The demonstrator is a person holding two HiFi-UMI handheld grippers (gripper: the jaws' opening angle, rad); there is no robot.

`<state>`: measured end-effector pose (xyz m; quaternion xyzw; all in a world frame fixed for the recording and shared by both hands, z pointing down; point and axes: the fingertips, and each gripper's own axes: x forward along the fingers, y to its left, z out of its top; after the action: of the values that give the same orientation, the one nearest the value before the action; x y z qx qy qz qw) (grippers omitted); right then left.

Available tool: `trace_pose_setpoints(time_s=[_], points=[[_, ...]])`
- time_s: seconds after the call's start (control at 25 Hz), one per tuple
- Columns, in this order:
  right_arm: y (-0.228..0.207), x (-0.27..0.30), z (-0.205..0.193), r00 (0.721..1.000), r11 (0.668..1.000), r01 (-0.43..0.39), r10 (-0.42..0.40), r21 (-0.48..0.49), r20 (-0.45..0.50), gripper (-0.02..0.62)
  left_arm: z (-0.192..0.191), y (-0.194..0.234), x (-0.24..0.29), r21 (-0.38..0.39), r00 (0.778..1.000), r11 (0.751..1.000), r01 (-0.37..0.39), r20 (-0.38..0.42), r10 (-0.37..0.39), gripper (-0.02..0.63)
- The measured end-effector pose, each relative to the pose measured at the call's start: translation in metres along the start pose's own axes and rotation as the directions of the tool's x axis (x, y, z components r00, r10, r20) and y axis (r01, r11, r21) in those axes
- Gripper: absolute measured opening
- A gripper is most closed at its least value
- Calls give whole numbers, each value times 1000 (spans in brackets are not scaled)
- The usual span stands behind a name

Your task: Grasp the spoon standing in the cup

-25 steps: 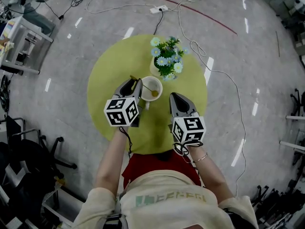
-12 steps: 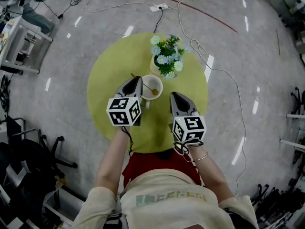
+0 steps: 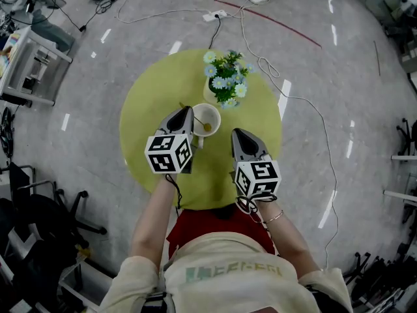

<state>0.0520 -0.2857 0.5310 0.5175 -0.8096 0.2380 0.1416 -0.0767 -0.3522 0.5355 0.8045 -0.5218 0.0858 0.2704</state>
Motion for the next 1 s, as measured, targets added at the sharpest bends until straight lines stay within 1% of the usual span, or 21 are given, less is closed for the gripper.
trace_pose_setpoints(time_s=[0.28, 0.56, 1.0], points=[[1, -9, 0, 1000, 1000, 7, -7, 0, 10, 37, 4, -8, -5, 12, 1000, 1000, 19, 17, -19, 26], [0, -18, 0, 1000, 1000, 8, -8, 3, 22, 37, 8, -18, -10, 45, 999, 999, 30, 30, -31, 25], [5, -28, 4, 999, 1000, -12, 12, -6, 41, 37, 19, -32, -24, 81, 998, 997, 12, 54, -16, 25]])
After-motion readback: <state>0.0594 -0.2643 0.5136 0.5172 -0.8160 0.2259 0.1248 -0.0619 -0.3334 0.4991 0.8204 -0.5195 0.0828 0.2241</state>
